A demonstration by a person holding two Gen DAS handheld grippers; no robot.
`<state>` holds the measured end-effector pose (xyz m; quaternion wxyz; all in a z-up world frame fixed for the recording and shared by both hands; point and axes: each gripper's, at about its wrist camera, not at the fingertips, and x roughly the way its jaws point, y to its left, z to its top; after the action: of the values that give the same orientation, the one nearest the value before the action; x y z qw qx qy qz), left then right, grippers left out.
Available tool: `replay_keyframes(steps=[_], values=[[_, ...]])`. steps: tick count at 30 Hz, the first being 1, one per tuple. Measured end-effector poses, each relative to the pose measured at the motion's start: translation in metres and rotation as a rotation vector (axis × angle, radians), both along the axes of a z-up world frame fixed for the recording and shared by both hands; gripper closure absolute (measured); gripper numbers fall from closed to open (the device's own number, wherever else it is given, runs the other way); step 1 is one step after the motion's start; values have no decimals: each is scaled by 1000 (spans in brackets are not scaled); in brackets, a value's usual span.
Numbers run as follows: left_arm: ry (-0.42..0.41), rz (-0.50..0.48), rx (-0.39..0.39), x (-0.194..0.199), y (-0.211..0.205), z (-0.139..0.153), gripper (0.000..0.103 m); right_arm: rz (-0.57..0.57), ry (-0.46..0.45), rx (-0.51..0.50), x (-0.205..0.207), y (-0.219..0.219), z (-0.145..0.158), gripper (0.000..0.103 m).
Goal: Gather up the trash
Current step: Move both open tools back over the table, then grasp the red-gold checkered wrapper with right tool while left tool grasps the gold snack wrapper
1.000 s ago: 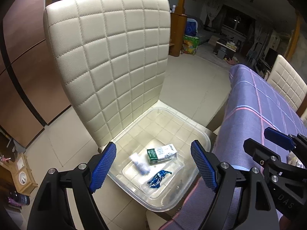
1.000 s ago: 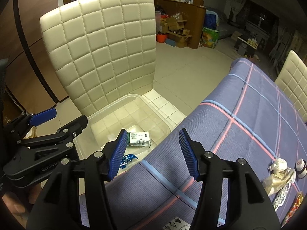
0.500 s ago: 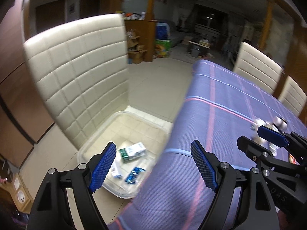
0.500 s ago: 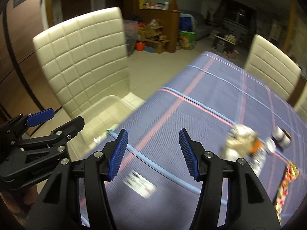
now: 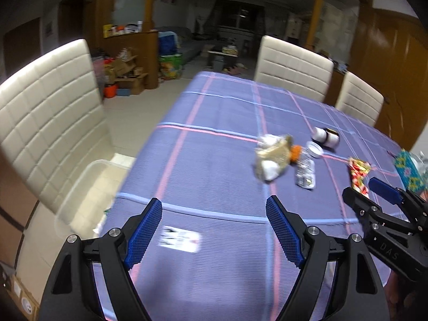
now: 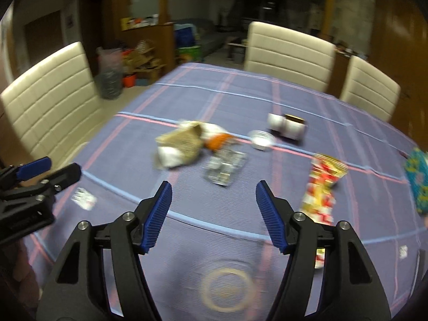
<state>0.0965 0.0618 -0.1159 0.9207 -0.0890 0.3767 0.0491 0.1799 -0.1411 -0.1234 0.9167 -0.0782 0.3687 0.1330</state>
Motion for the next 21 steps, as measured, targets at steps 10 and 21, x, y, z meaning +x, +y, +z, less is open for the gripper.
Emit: replay_keyframes(steps=[10, 21], values=[[76, -64, -19, 31, -45, -20, 25, -189, 21, 14, 17, -73, -23, 11], [84, -109, 74, 72, -69, -25, 25, -291, 114, 32, 50, -105, -51, 10]])
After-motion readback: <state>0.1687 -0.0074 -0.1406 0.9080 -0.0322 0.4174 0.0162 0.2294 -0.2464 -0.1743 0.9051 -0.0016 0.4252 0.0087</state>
